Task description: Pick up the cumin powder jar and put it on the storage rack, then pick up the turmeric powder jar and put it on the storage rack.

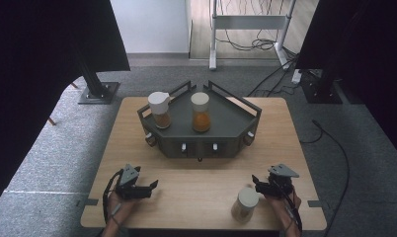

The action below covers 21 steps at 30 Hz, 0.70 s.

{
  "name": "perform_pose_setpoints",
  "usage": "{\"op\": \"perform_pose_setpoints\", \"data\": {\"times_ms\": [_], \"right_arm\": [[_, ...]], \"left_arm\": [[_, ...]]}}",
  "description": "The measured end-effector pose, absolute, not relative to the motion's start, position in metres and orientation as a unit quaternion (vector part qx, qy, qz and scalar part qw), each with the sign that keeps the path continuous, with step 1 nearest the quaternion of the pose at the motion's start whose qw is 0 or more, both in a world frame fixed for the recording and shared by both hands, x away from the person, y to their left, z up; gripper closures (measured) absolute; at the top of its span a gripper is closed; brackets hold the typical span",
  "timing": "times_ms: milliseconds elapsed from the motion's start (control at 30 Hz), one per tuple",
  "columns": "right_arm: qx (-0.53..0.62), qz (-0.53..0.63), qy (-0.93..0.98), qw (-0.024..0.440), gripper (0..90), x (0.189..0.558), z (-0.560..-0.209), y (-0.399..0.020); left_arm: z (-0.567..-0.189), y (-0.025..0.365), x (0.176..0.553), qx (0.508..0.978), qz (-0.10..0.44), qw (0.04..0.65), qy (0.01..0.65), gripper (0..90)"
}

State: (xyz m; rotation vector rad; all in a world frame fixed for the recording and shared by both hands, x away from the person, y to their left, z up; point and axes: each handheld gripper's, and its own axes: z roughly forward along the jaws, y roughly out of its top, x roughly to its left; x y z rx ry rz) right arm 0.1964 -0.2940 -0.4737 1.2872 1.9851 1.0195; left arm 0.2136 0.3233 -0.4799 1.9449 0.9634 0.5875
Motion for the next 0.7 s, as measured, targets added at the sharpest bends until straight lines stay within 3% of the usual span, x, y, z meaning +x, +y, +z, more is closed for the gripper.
{"op": "perform_pose_setpoints", "data": {"times_ms": [700], "right_arm": [[0.476, 0.378, 0.742, 0.281, 13.8, 0.1941, -0.4757, -0.292]], "left_arm": [[-0.4797, 0.3246, 0.2131, 0.779, 0.237, 0.433, 0.386, 8.8]]}}
